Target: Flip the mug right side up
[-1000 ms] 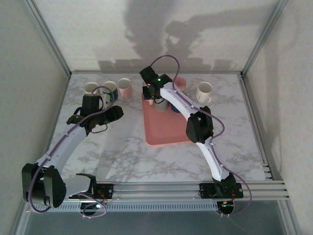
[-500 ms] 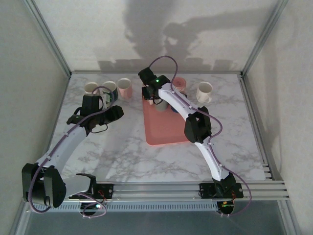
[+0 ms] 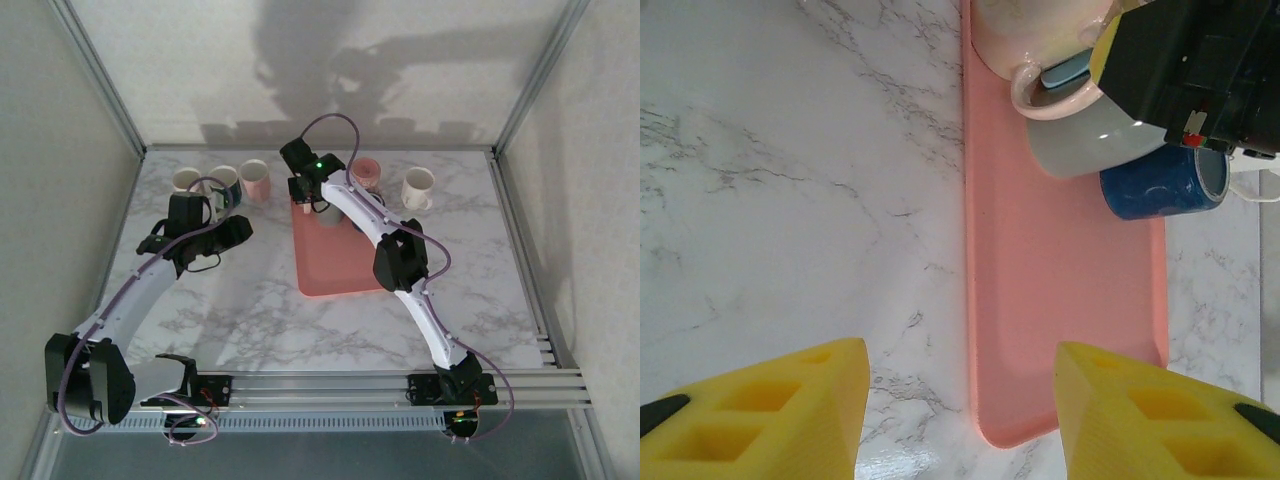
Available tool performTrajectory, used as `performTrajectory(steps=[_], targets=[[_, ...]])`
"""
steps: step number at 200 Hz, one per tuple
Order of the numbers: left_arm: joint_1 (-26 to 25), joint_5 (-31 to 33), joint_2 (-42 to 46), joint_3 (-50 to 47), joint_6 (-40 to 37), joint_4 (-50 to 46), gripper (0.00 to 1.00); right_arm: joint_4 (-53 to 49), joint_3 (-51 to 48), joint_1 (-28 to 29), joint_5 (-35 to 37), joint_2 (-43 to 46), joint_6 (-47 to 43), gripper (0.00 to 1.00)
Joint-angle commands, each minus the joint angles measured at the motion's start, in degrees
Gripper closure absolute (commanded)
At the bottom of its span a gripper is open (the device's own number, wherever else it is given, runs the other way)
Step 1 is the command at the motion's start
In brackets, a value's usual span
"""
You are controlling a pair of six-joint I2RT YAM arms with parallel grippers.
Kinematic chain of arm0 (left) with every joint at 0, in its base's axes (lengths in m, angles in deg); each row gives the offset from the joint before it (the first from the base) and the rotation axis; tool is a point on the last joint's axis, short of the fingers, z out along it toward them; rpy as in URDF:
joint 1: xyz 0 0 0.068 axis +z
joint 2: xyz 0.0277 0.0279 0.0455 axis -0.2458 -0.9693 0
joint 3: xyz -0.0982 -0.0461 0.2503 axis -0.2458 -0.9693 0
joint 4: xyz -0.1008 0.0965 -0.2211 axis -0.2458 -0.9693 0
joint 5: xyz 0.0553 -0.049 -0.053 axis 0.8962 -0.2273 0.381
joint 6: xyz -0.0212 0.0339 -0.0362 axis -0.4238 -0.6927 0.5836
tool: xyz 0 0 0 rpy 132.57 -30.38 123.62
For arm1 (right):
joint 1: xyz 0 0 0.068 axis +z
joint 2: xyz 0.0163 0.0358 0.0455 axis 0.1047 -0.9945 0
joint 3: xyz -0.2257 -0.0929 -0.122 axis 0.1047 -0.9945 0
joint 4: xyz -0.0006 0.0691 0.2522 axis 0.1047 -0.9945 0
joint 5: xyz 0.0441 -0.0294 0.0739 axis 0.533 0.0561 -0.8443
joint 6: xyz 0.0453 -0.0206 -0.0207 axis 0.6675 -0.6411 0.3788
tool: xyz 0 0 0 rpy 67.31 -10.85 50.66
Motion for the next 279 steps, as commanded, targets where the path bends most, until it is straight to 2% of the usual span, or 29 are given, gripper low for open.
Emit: performTrajectory(steps=[1, 20, 56, 69, 86, 109, 197, 236, 279], targets=[[-0.36, 1.41, 1.89, -0.18, 0.85, 0.0, 0.48, 1.77, -0.78, 0.79, 0.23, -0.71, -0.75, 0.78], [-0.38, 1.63, 1.23, 0.17, 0.48, -0.82, 0.48, 1.92, -2.33, 1.55, 0.73, 0.88, -0.05, 0.82], [-0.35, 1.78, 1.79, 0.47, 0.11, -1.59, 0.48, 1.37, -5.77, 2.03, 1.45, 3.71, 2.06, 0.82], [-0.34, 1.91, 1.88, 0.74, -0.04, -1.9, 0.48, 1.31, -6.6, 2.0, 1.67, 4.28, 2.79, 0.8], [-0.35, 2.0, 1.67, 0.87, -0.39, -2.05, 0.48, 0.9, -6.21, 2.02, 2.6, 3.88, 3.09, 0.71], [-0.33, 1.82, 0.88, 1.19, -0.67, -2.05, 0.48, -0.24, -3.84, 1.98, 3.23, 1.89, 3.65, 0.64], [-0.38, 2.14, 1.15, 1.49, -1.49, -3.32, 0.48, 1.18, 2.82, 1.08, 4.68, -4.75, 5.43, 0.65], [-0.34, 2.32, 3.29, 0.46, -0.2, -3.81, 0.48, 1.89, 3.06, 1.08, 5.75, -4.45, 4.55, 0.77], [-0.35, 1.77, 5.62, 1.2, 1.8, -4.81, 0.48, 4.8, -0.84, 1.16, 5.85, 0.34, 3.8, 0.97]])
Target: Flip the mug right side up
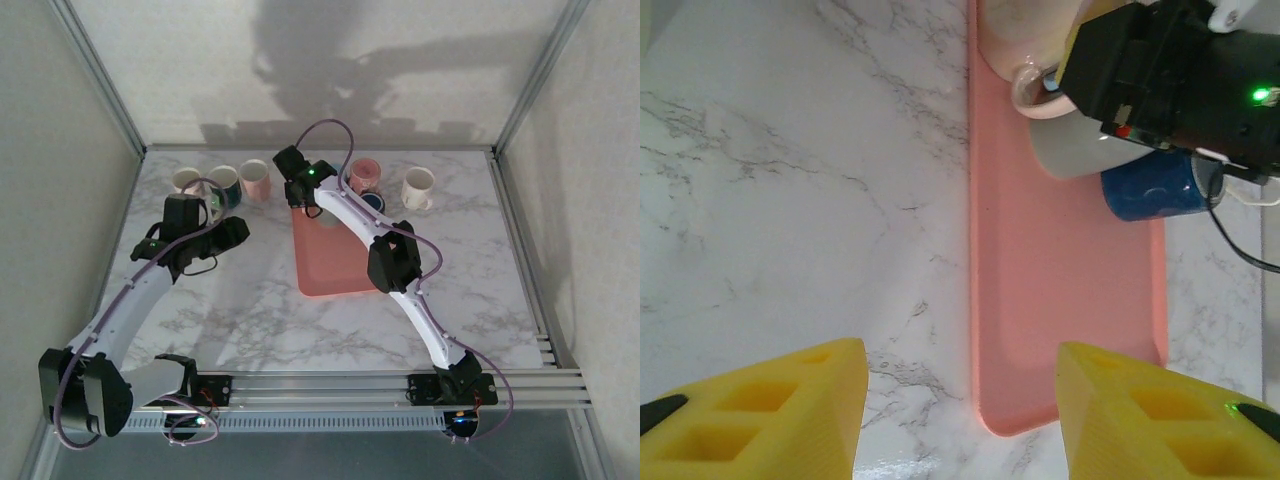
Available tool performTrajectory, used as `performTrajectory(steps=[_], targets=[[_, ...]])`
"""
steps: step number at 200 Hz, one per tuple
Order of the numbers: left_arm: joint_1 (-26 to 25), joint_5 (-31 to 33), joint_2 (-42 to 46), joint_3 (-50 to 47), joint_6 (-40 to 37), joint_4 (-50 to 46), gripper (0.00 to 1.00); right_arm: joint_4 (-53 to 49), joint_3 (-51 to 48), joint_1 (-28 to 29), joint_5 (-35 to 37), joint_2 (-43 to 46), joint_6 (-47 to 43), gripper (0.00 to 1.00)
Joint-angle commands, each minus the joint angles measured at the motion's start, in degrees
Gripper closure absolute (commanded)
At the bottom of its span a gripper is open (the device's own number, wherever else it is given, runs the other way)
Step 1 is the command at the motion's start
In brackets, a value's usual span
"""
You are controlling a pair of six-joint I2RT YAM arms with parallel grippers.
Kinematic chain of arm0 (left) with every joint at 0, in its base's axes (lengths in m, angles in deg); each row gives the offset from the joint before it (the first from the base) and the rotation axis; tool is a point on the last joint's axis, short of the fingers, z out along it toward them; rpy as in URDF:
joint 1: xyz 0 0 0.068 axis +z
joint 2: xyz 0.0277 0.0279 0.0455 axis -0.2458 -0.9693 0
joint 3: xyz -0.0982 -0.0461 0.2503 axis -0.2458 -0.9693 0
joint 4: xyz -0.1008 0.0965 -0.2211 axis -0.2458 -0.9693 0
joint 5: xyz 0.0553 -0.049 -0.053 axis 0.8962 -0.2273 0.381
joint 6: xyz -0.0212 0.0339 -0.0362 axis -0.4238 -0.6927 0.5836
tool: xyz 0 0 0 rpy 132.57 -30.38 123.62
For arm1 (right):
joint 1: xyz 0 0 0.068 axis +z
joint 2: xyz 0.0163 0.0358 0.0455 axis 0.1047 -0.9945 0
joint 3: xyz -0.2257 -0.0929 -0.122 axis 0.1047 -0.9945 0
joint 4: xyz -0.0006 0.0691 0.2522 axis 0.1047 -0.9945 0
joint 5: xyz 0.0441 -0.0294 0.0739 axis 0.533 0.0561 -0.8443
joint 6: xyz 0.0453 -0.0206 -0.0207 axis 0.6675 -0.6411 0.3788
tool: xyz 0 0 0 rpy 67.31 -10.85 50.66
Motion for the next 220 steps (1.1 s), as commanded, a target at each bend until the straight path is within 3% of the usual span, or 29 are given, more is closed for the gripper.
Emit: performTrajectory(steps=[1, 96, 144, 220], targets=[[-0.38, 0.38, 1.88, 1.19, 1.37, -1.8, 0.48, 3.31, -1.79, -0.17, 1.5, 3.48, -0.75, 0.97], [-0.38, 0.84, 5.61, -0.66, 5.91, 0.8, 0.48, 11.91, -17.62, 0.69, 0.67, 19.44, -0.53, 1.0], [-0.08, 0.19, 4.81, -0.95, 6.67, 2.44, 0.49, 13.56, -19.46, 0.67, -0.84, 22.84, -0.32, 1.0], [-0.08, -3.57, 7.38, -3.01, 10.19, 8.27, 0.49, 21.56, -28.5, 0.7, -7.04, 33.25, 0.61, 1.0]])
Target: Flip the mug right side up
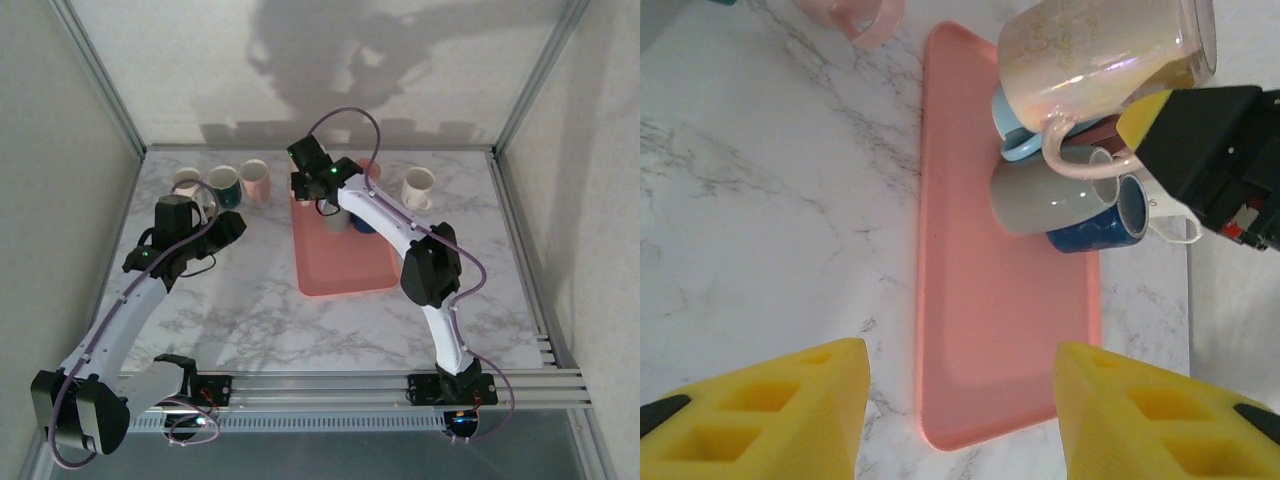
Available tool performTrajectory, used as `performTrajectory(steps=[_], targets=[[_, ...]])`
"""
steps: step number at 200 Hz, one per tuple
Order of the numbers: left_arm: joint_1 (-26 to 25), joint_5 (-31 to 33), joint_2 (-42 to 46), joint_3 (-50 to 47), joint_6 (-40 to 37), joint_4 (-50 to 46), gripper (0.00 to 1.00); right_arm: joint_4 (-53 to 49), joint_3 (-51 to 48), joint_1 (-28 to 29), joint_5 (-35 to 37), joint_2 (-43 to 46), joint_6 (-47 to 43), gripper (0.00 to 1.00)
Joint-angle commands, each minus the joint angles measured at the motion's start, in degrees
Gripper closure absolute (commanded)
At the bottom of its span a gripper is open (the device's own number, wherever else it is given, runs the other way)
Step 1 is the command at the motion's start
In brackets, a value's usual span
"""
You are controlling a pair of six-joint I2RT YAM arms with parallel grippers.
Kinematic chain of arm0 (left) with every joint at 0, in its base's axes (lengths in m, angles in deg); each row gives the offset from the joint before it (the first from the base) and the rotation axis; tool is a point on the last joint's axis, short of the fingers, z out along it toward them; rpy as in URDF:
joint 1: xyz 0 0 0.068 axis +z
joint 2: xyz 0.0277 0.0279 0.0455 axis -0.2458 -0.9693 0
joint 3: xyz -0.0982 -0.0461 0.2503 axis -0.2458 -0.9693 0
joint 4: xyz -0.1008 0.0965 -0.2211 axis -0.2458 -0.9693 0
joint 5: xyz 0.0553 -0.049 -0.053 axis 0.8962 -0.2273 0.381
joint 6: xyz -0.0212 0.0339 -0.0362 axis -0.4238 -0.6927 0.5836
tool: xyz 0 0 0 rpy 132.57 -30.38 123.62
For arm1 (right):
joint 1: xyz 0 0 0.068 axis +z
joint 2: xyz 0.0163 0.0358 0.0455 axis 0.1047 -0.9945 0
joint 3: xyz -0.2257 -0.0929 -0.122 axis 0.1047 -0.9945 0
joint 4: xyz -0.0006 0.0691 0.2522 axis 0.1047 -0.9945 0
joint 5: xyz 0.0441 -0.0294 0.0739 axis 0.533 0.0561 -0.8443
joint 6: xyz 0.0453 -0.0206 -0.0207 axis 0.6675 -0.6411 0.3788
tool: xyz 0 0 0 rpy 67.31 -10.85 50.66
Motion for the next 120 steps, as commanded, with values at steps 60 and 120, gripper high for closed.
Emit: performTrajectory(steps=[60, 120], targets=[[-0.16, -9.71, 8.1, -9.08, 14.47, 20.1, 0.46, 24.9, -20.18, 0.16, -12.12, 24.3, 4.64, 1.0], [-0.17, -12.86, 15.54, -16.0, 25.18, 36.38, 0.4, 38.77, -32.82, -1.47, -22.62, 35.29, 11.37, 1.0]])
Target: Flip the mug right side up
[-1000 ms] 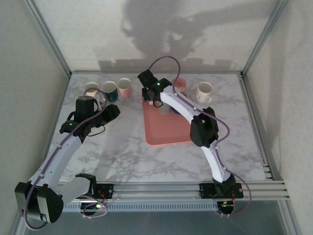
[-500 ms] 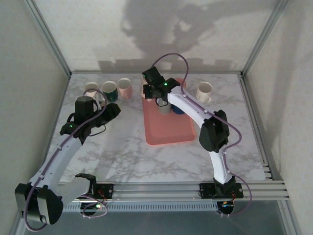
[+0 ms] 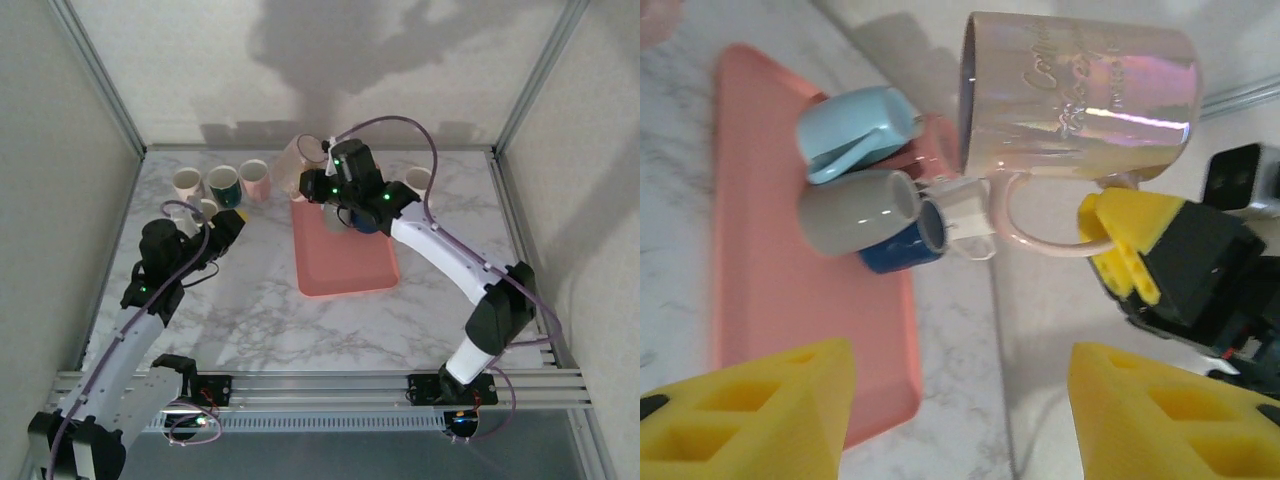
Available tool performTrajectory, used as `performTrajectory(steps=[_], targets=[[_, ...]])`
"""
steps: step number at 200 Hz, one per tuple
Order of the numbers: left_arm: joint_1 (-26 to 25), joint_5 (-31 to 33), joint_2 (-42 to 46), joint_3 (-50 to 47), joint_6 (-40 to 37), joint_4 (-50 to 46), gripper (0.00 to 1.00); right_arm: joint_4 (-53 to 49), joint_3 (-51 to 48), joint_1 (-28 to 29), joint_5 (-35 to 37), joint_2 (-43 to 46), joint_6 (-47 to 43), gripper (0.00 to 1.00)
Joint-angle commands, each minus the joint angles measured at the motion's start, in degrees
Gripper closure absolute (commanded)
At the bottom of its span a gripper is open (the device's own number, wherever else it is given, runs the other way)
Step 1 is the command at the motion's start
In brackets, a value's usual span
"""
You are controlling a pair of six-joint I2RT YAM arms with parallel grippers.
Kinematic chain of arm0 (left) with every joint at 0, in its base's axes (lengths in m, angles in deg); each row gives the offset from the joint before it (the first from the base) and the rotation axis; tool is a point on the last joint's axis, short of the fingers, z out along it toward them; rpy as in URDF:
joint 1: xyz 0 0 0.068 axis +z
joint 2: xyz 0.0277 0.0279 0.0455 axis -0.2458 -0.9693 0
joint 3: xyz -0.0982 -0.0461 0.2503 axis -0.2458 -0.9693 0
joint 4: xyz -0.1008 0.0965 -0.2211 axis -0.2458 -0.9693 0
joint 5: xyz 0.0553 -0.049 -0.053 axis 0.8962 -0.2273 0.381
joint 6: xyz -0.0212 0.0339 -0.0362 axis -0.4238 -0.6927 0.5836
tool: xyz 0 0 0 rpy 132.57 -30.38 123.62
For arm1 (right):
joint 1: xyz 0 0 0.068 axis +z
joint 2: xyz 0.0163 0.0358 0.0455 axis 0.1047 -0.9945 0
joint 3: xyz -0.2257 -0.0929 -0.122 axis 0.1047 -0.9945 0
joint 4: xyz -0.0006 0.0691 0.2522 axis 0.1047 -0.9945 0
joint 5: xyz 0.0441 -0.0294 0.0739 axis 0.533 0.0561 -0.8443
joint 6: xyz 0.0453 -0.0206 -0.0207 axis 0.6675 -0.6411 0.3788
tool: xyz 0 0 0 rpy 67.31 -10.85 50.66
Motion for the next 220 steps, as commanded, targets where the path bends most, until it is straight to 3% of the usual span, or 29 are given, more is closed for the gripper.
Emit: performTrajectory(steps=[1, 50, 101, 166, 220], targets=[[-0.17, -2.88, 2.42, -1.92, 5.92, 10.38, 0.4, 15.98, -3.25, -1.18, -6.06, 5.79, 4.13, 1.0], [-0.38, -5.58, 4.46, -5.45, 12.25, 21.72, 0.39, 29.3, -12.2, -2.68, -13.05, 12.15, 10.94, 1.0], [-1.81, -7.42, 2.11, -4.49, 13.44, 27.63, 0.37, 44.85, -20.07, -2.98, -18.77, 15.53, 15.38, 1.0], [-6.11, -6.56, -1.48, -0.56, 9.98, 27.66, 0.36, 52.76, -22.69, -2.95, -21.48, 18.35, 17.88, 1.0], [-9.25, -4.22, -2.65, -1.01, 11.05, 36.48, 0.36, 56.53, -23.42, -2.9, -22.73, 19.11, 20.5, 1.0]])
